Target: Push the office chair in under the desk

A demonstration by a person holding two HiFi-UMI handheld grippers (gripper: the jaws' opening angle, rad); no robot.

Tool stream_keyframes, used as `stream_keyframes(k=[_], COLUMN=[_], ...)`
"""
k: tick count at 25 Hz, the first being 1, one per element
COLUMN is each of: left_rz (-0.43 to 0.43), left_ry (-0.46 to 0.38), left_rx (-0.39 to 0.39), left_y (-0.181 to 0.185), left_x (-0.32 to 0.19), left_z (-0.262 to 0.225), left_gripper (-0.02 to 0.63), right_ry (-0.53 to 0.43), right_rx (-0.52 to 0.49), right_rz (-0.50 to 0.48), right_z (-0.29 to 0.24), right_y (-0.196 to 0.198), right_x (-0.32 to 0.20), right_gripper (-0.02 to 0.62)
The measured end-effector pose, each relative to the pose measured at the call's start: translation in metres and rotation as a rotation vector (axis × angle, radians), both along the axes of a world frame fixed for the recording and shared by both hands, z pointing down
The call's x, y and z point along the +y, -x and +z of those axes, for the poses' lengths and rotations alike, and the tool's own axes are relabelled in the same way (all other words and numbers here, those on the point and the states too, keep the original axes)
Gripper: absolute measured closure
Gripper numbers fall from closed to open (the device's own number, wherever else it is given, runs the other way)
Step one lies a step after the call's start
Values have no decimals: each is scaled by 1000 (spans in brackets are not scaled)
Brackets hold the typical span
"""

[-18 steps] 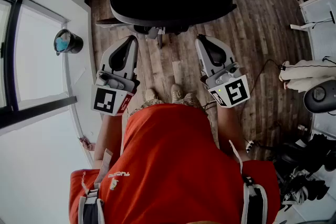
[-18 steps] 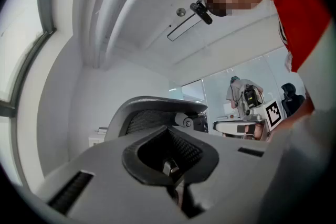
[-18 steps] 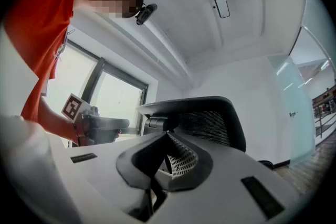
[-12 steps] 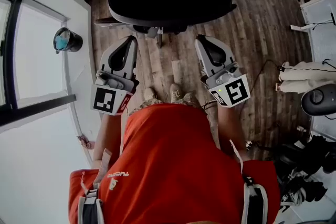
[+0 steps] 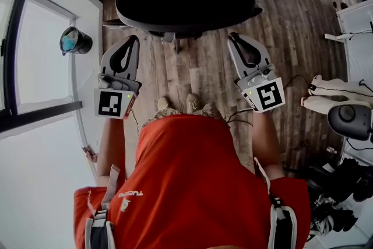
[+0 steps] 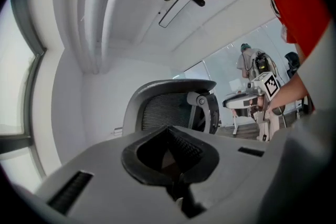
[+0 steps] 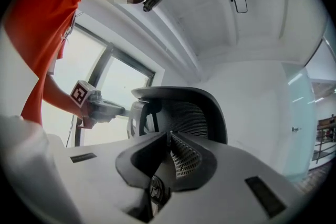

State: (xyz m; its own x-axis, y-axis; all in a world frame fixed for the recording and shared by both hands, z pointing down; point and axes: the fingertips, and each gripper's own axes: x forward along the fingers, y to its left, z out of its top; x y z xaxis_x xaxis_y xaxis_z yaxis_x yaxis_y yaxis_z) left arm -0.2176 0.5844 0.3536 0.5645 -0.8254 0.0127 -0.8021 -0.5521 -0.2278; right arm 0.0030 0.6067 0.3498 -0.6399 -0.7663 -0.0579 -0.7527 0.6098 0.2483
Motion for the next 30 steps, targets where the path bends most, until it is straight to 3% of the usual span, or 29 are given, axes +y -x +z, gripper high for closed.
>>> stream_keyframes(k=[6,11,15,18,23,30], left_rz=[-94,-98,-69,-54,-12,65], left_ry=[24,23,53,72,128,191], left_rx=[-259,-496,-740,-873,-1004,-1120], left_y=[10,19,32,48,60,57], left_x=[-14,-31,-47,-63,-86,-113], left_z=[15,34,56,67,87,112], left_gripper=[586,449,349,320,307,302], right_ry=[113,120,55,71,146,238], right_rx=[214,356,562,705,870,1057], right_rz=[3,-45,-100,-105,-170,-265], right_z=[25,36,45,62,87,128], right_y=[-37,-52,-59,-71,-80,-83], right_x=[-18,-40,-64,-82,-102,-127], right_gripper=[542,438,360,335,319,313])
